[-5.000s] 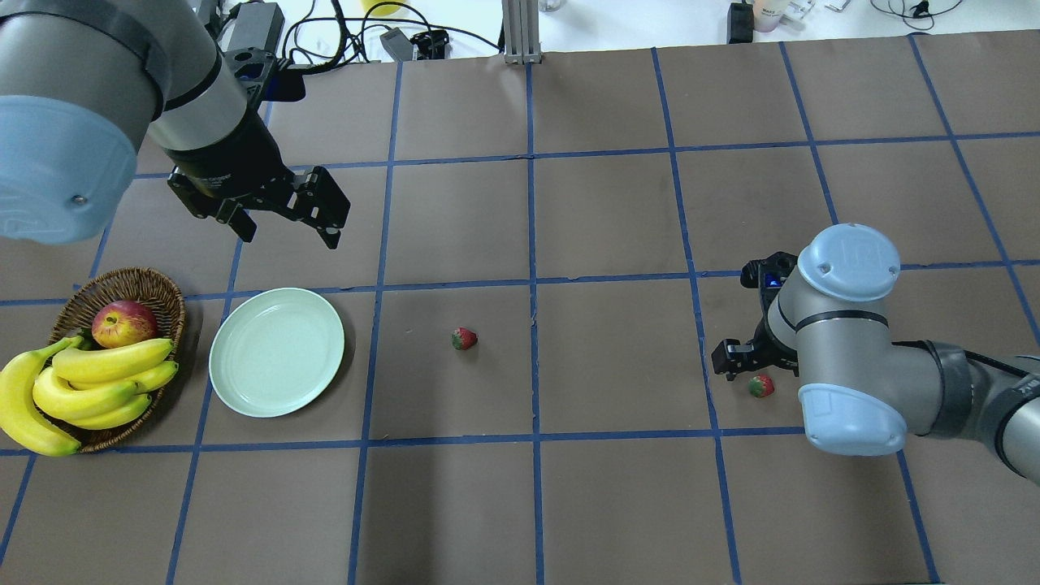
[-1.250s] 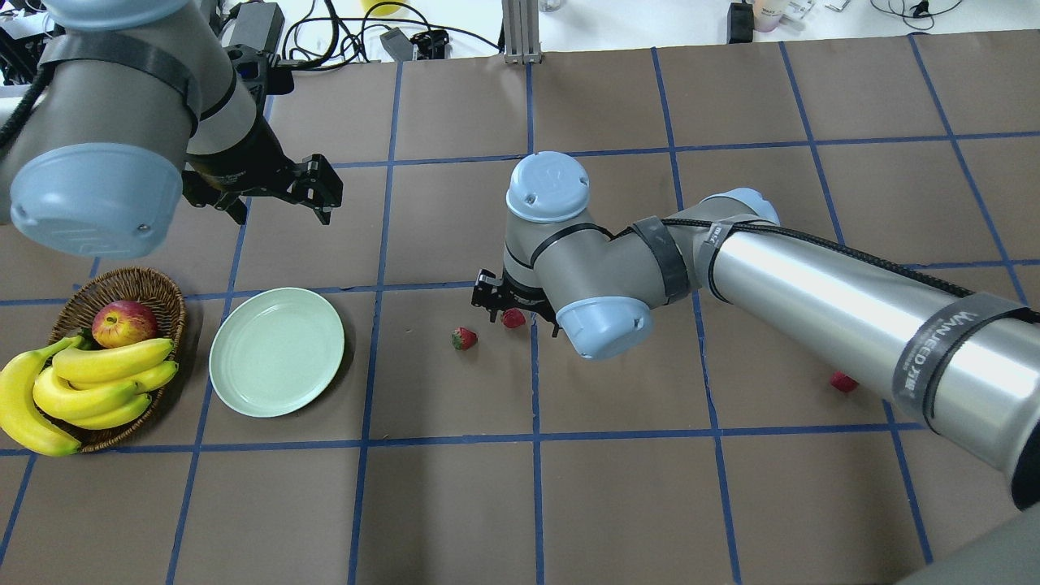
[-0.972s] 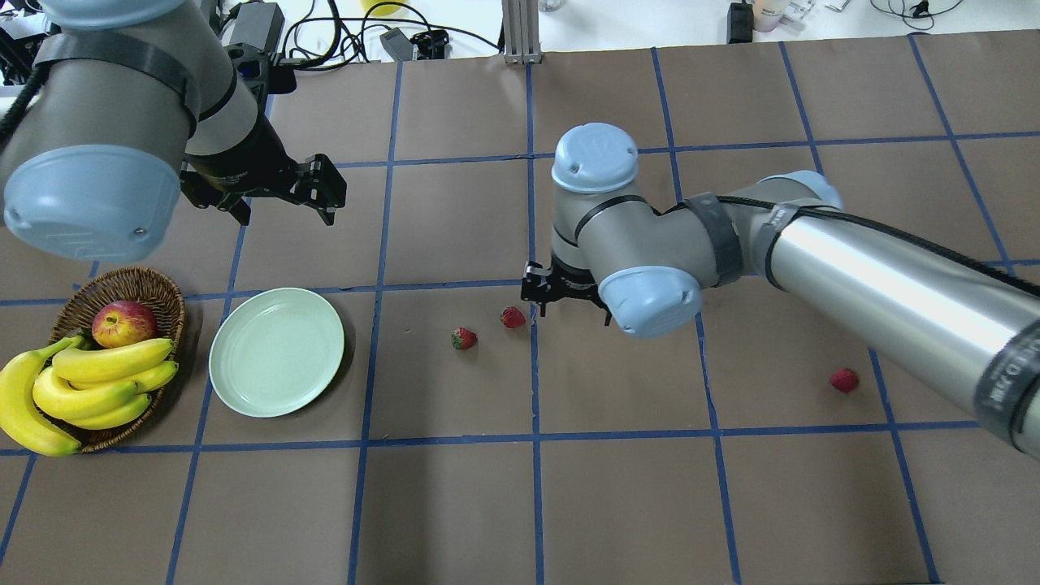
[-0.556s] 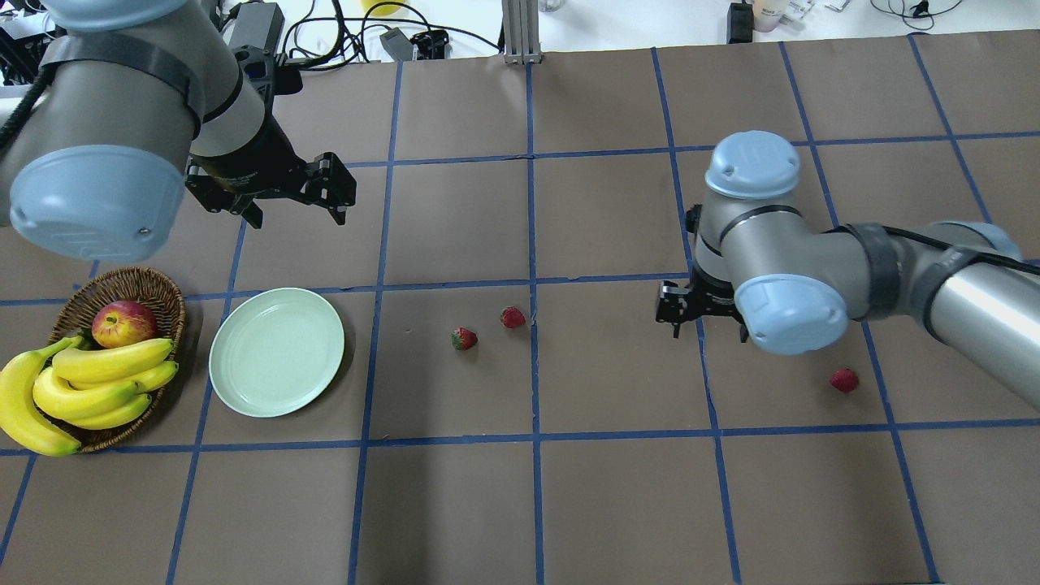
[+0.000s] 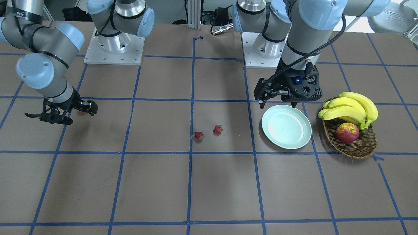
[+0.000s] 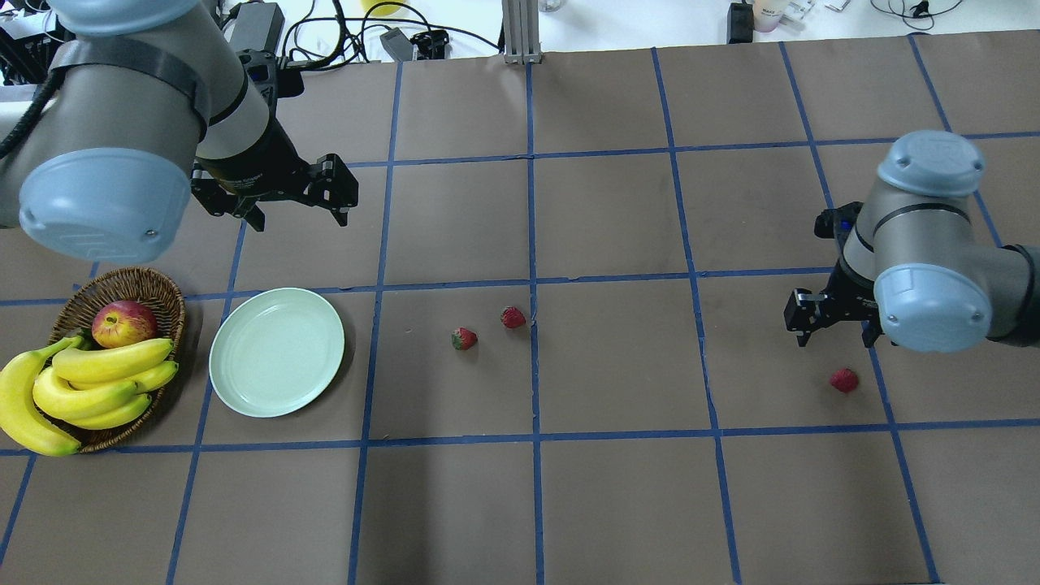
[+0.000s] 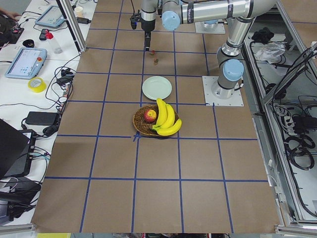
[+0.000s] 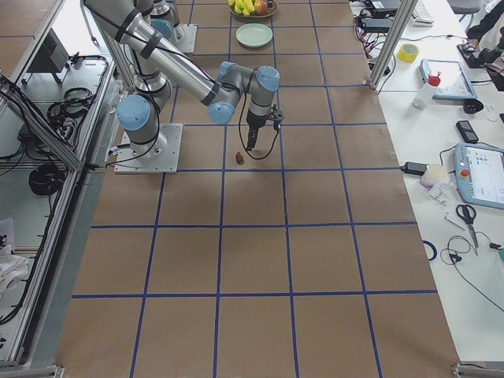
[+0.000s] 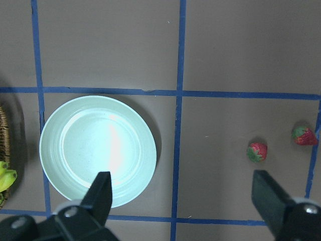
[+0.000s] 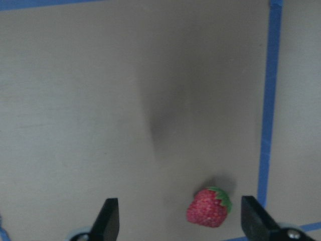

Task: Collect all strawberries into plate
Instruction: 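Move the right gripper back to the last strawberry, then grasp the last strawberry with the right gripper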

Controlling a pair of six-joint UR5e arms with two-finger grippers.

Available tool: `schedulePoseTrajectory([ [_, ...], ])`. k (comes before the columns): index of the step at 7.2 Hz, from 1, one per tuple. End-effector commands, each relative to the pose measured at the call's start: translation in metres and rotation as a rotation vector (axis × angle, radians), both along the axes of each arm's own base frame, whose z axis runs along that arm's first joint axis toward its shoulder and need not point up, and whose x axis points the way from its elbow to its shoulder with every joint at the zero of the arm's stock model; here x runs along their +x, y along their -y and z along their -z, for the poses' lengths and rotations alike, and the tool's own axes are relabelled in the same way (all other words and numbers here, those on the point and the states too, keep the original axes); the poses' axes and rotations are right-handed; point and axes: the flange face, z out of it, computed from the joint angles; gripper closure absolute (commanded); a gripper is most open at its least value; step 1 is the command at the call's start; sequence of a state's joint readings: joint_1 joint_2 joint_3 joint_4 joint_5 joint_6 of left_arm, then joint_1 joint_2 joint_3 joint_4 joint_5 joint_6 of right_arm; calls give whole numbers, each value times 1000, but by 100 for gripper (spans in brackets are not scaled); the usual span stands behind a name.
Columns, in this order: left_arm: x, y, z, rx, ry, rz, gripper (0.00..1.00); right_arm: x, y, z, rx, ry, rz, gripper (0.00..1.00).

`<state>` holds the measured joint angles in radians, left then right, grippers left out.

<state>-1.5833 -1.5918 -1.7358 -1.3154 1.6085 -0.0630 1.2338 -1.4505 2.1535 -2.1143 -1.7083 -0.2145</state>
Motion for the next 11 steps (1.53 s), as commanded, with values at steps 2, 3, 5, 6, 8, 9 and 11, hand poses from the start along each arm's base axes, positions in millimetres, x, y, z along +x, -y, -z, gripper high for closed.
schedulePoseTrajectory([
  [2, 0, 2, 8, 13, -4, -3, 0, -23, -21, 35, -20, 55, 23, 19],
  [3, -1, 2, 8, 13, -5, 0, 0, -24, -21, 39, -5, 47, 19, 25],
  [5, -2, 1, 16, 39, -4, 0, 0, -24, -21, 41, -4, 55, 22, 44],
  [6, -1, 1, 18, 45, 8, 9, 0, -23, -21, 41, 0, 62, 23, 53],
  [8, 1, -3, 21, 56, 14, 8, 0, -21, -26, 44, 15, 65, 23, 57],
  [9, 1, -5, 17, 50, 17, 10, 0, -22, -26, 45, 22, 63, 21, 58],
  [11, 12, -1, 10, 33, 15, -7, 0, -22, -28, 44, 63, 74, 22, 68],
])
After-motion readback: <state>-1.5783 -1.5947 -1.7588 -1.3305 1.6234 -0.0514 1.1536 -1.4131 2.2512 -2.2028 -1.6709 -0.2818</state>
